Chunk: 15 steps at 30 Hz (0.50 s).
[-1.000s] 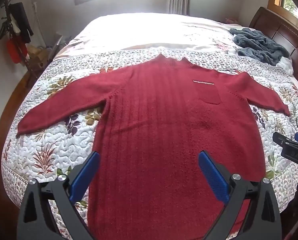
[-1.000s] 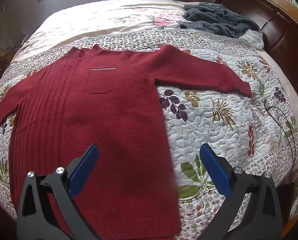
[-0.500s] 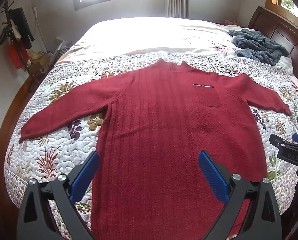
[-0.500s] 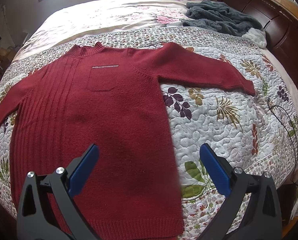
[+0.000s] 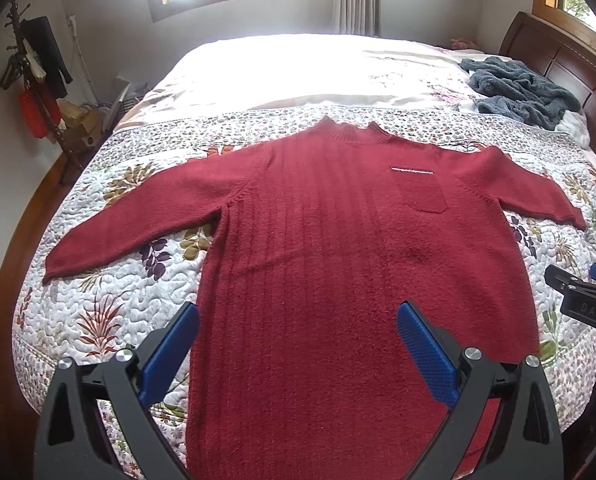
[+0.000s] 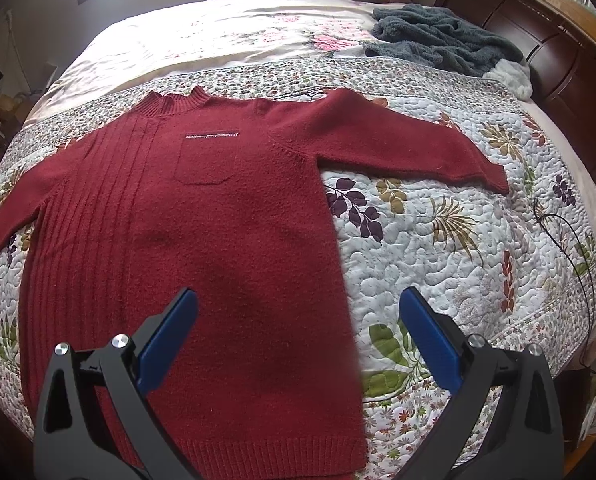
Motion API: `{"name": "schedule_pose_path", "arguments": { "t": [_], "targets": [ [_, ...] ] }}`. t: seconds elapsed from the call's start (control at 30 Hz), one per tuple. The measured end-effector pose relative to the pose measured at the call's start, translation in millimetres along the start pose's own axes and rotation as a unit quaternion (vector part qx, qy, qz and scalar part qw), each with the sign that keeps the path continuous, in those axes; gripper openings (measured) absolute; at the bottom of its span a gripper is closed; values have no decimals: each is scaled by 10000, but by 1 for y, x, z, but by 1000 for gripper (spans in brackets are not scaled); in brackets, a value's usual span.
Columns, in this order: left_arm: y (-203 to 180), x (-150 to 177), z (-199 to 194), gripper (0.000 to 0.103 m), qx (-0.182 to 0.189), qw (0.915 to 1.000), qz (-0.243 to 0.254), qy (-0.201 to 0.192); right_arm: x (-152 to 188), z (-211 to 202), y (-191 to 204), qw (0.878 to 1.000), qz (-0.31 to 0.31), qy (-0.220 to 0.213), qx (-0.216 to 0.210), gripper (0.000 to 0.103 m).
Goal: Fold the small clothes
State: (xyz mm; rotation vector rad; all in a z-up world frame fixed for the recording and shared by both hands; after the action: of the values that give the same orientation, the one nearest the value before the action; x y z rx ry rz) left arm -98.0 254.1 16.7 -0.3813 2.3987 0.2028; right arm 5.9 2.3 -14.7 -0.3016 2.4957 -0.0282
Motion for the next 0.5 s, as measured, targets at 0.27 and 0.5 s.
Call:
{"name": "schedule_pose_path", "arguments": {
  "t": [0.27,0.5],
  "targets": [
    [1,2,2,99,-8,10000,6,28,0,0,0,10000,5,14,-9,100],
    [2,4,1,99,-30,10000,21,20,0,0,1,10000,12,20,-14,100]
  ]
}}
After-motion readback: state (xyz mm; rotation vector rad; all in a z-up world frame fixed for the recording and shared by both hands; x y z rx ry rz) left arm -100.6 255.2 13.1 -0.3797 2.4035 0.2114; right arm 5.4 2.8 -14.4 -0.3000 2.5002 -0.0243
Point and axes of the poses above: each gripper's, at about its wrist camera, not at the fingertips, and z roughly the way its jaws point, y to its left, x to its underside, the point moved 1 cm from there along z, roughly the way its jaws point, and after that the axes turned 8 degrees about -y, right-handed, at the moved point
